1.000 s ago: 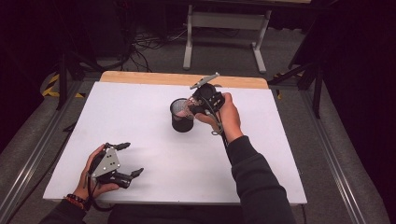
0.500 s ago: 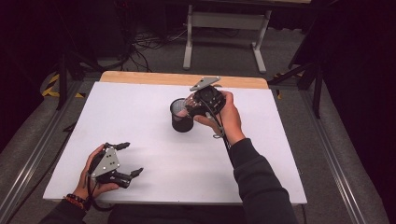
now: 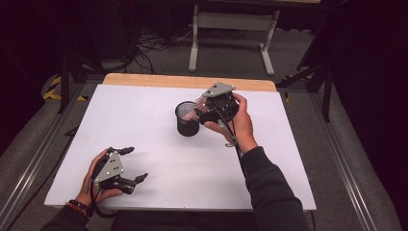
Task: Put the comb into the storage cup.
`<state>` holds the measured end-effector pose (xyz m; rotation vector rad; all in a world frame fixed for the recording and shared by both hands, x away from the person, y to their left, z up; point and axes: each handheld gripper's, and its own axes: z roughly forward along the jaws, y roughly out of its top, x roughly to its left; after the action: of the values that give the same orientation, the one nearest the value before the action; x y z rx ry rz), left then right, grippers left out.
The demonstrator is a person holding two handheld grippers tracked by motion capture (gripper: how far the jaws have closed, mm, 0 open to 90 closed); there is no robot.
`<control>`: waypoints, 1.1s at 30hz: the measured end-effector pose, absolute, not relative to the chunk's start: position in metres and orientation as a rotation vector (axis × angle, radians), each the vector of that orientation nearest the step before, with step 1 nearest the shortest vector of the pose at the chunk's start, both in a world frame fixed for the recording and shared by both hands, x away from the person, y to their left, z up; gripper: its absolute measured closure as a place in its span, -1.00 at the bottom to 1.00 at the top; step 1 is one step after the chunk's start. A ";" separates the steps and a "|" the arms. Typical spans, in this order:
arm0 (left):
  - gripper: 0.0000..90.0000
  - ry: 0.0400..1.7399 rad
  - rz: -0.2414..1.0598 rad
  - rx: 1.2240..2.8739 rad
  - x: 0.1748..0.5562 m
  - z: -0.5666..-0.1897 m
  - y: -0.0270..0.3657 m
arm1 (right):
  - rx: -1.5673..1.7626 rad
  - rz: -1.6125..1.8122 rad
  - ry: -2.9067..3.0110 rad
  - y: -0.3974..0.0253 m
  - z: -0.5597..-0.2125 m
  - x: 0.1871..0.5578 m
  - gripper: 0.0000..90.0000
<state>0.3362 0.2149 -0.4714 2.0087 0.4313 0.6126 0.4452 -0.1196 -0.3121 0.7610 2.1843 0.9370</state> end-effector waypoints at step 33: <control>-0.88 0.428 0.607 2.015 0.337 -0.472 0.215 | 0.688 0.961 2.094 -0.124 -0.307 0.430 -0.63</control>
<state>0.3366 0.2149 -0.4716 2.0146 0.4279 0.6067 0.4301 -0.1236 -0.3065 0.6884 2.0939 0.9609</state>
